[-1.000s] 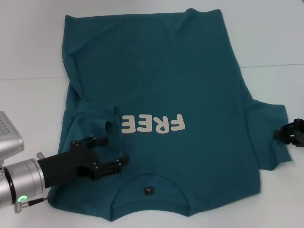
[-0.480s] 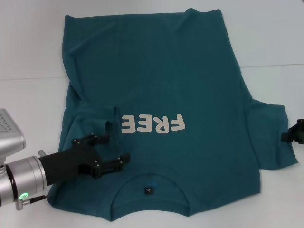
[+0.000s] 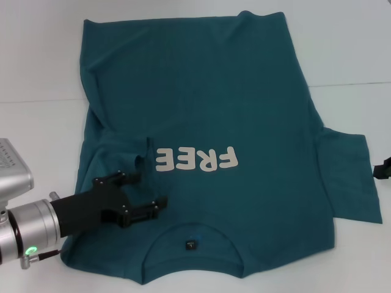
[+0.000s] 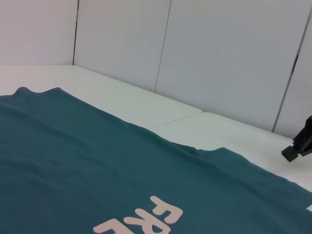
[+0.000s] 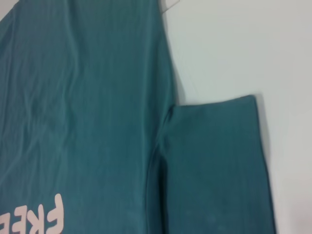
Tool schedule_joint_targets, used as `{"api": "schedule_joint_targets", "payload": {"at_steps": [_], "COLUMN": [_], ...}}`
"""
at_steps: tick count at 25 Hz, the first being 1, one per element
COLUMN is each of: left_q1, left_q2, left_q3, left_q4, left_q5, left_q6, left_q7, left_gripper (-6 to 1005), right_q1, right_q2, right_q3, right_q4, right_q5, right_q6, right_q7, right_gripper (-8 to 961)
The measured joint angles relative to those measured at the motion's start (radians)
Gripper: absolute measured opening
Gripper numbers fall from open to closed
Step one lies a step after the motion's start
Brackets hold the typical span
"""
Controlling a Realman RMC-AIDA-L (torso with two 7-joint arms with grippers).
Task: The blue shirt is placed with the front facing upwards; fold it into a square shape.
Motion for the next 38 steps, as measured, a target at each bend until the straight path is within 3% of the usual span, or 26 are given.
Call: {"api": "schedule_joint_targets", "payload": {"at_steps": [7,11,14,20,30,38], "left_q1": [-0.001,0.0,-0.002,-0.004,-0.013,-0.016], "left_q2": [0.0,0.0,0.0,0.0,0.0,0.0], "left_q3": [0.0,0.0,0.0,0.0,0.0,0.0], "left_q4": [0.0,0.006,0.01,0.013,0.026,0.026], "left_q5": [0.0,0.0,0.001,0.009,0.013,0.02], "left_q6": [-0.002,-0.003,-0.003,-0.006,-0.009,-0.011], "left_q7": [-0.001,-0.003,-0.004,-0.004,-0.004,-0.004], "left_gripper": [876,876,876,876,876,876], "right_q1": [-0.001,-0.014,-0.031,-0.042,-0.031,-0.028], "right_q2": [0.001,-0.025,-0.034,-0.035,-0.017,0.001], "right_q3": [0.006,0.011,0.006,0.004,-0.019,-0.049], "right_q4": [-0.002,0.002,-0.007,-0.033,-0.032,-0.021], "right_q5": [0.001,0.004,0.0,-0.061,-0.076,-0.076], "right_q6": [-0.004,-0.061,-0.126,-0.17,-0.134,-0.083], "right_q7": [-0.009,0.034,0.045,0.061,0.073,0.085], "right_gripper": [2,10,16,266,666,662]}}
